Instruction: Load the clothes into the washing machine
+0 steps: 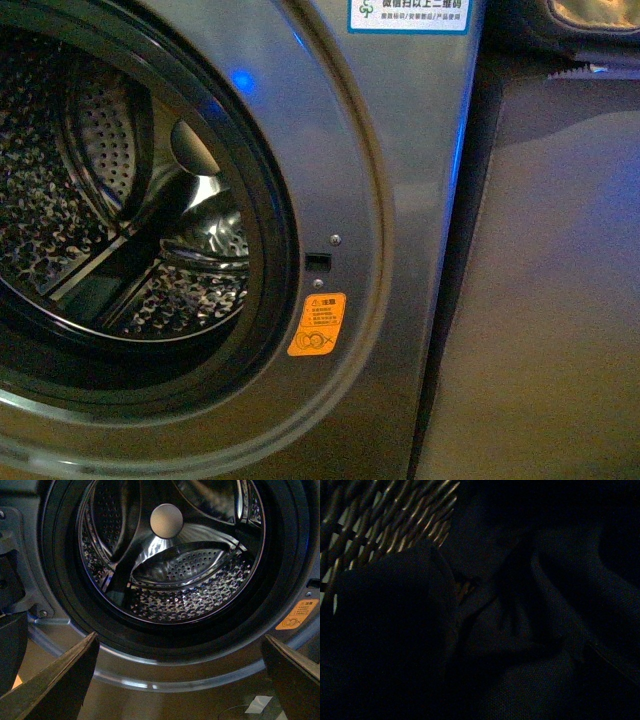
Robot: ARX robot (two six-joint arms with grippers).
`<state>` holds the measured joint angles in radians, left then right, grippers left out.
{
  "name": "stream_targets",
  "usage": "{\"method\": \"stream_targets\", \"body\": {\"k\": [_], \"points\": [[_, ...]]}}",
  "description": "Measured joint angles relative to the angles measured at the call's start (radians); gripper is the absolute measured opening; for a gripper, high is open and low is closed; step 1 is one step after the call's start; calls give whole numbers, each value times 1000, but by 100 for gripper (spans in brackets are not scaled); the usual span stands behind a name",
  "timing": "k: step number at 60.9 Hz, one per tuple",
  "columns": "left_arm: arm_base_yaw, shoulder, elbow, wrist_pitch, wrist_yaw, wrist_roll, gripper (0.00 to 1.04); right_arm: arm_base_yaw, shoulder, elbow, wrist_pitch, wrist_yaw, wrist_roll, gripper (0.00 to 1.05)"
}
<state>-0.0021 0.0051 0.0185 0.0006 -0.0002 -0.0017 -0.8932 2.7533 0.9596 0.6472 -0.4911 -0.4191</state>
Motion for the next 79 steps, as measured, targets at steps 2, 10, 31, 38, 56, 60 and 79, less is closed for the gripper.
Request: {"method": "stream_targets", "body": {"k": [2, 10, 31, 38, 56, 60, 79], "points": [[0, 0, 0, 0, 0, 0, 98, -2, 13, 11, -2, 0, 3, 97], [0, 0, 0, 0, 0, 0, 98, -6, 68, 52, -8, -3, 8, 97], [0, 0, 0, 0, 0, 0, 98, -19, 155, 123, -28, -8, 6, 97], [0, 0, 0, 0, 0, 0, 98, -26, 178, 146, -36, -8, -4, 97], [0, 0, 0, 0, 0, 0, 98, -48, 219, 189, -41, -17, -47, 97], [0, 0, 0, 0, 0, 0, 98, -51, 222, 192, -42, -19, -50, 97], [0, 0, 0, 0, 0, 0, 98, -66, 238, 211, -45, -26, -68, 97]]}}
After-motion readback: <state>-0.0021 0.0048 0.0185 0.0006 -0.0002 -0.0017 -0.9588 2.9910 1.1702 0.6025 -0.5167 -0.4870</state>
